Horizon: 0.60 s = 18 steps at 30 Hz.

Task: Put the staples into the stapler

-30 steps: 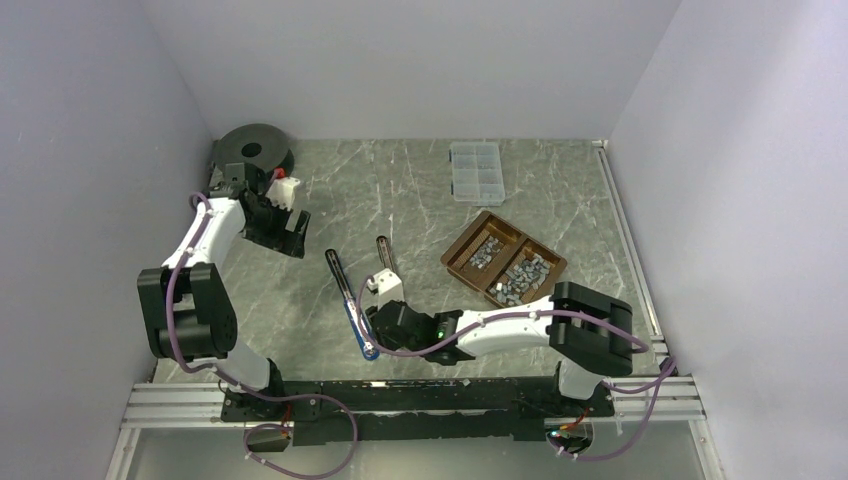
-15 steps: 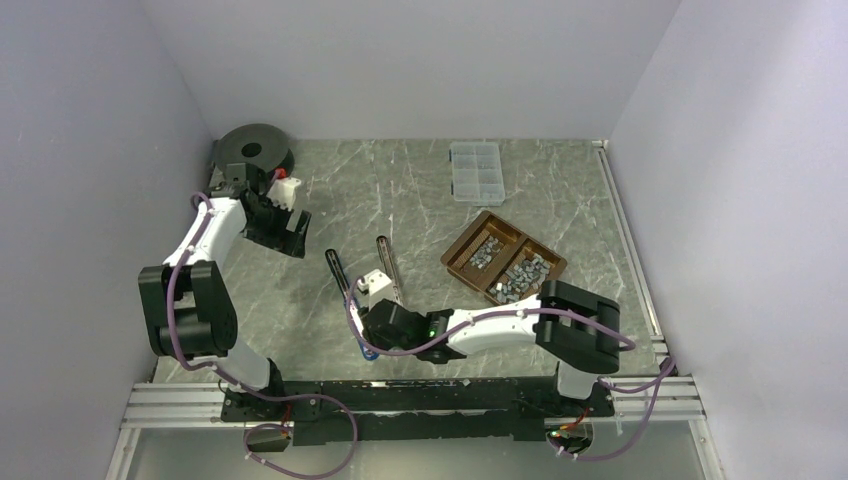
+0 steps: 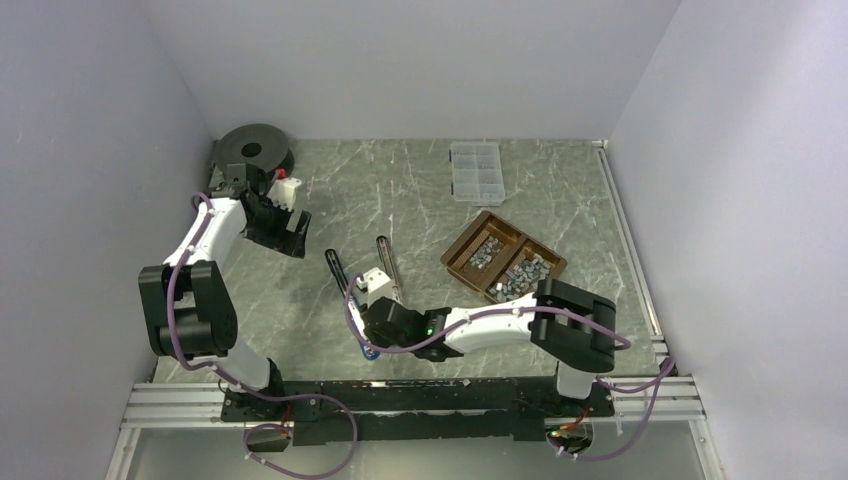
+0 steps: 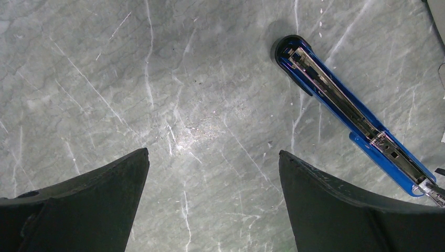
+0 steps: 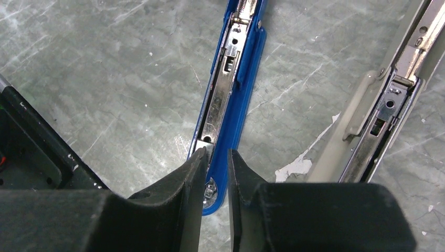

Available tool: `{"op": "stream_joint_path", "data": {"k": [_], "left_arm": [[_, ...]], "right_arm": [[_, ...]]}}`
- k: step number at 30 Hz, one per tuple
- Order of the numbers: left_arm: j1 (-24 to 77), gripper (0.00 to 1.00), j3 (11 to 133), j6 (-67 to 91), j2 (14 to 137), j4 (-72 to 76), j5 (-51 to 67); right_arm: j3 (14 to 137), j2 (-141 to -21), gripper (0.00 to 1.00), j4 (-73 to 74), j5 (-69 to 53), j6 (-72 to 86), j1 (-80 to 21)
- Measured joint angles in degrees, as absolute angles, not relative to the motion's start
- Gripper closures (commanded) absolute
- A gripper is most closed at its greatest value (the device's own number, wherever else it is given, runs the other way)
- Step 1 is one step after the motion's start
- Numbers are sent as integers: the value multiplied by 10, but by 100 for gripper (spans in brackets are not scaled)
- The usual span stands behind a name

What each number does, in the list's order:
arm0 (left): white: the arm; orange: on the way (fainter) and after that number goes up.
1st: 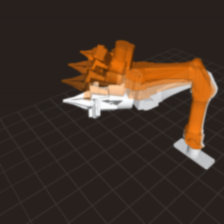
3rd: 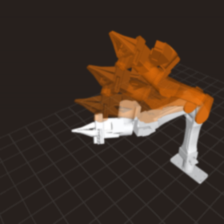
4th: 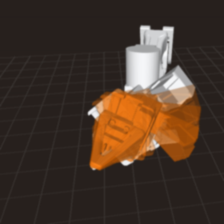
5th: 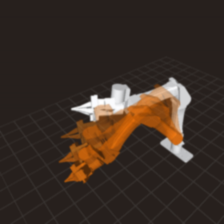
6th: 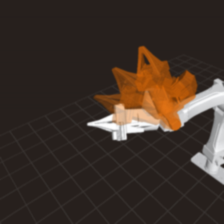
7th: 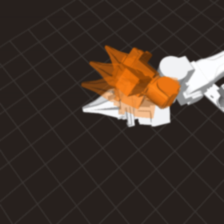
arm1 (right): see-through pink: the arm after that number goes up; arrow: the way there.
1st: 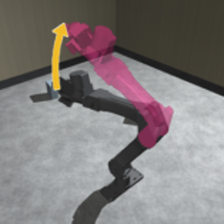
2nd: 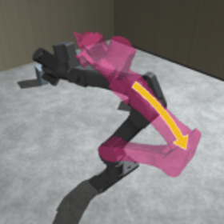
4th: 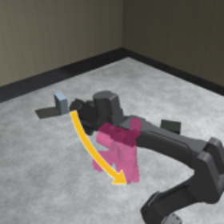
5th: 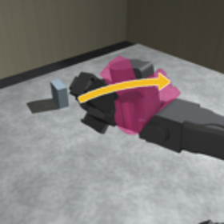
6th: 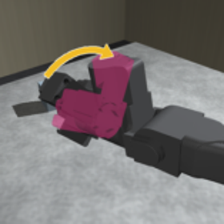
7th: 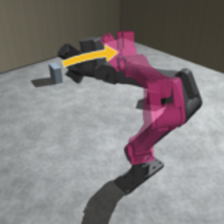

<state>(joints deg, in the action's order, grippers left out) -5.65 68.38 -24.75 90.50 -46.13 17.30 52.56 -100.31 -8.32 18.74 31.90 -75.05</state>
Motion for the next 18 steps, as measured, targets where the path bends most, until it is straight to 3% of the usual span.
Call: {"op": "stream_joint_path", "data": {"k": [14, 18], "left_arm": [[-57, 1, 684, -249, 906, -461, 173], [-57, 1, 684, -253, 906, -461, 173]], "right_arm": [[538, -1020, 80, -92, 179, 315, -742], [538, -1019, 69, -91, 179, 310, -741]]}}
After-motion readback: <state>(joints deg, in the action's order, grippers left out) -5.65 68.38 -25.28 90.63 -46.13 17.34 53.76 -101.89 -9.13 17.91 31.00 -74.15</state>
